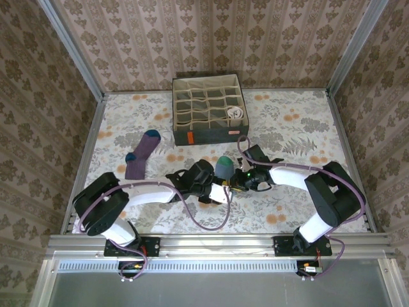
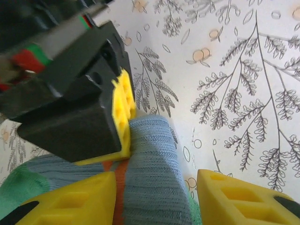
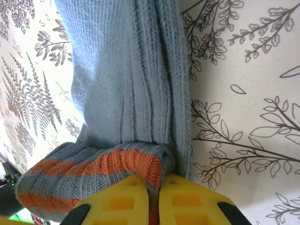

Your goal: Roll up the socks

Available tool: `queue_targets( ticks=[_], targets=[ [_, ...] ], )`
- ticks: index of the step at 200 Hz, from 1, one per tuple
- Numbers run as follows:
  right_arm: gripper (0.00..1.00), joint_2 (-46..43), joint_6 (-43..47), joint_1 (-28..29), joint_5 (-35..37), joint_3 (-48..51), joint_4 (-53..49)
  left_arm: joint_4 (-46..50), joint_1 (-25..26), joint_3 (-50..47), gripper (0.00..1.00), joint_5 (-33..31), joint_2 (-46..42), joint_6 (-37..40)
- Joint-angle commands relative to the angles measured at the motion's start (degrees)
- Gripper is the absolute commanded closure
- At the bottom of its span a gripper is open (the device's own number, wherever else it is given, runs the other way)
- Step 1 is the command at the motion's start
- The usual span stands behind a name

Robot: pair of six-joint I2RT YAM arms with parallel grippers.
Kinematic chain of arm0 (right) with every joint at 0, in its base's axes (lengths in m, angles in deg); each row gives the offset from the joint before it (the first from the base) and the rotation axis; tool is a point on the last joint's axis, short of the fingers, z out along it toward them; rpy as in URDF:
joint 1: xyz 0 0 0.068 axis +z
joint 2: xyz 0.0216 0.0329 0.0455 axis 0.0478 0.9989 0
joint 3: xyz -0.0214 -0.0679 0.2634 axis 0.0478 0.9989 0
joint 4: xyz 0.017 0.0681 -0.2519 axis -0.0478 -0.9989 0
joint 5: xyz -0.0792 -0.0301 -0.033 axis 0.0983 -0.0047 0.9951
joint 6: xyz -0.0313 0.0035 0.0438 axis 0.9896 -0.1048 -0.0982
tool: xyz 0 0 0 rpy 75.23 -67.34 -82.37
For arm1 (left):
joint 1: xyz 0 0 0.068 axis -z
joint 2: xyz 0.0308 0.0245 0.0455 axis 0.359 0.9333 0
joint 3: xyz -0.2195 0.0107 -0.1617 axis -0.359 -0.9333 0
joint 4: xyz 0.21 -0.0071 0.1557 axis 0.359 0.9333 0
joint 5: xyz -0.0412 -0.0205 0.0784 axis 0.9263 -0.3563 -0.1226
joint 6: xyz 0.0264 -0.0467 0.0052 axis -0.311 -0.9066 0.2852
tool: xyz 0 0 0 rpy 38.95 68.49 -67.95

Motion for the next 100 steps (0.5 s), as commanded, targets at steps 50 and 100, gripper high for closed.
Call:
queue_targets(
  ticks=[50,100],
  targets=[
    [0.91,5.28,2.16,-0.92,4.61,3.13,-9.47,-4.4,0.4,-5.05,0.49,-5.78,1.98,1.15],
    [0.9,5.47,3.88,-1.37,1.34,2.74,-8.46,-1.16,0.4,-3.61,0.74,-9.07,5.89,-0.46]
  ],
)
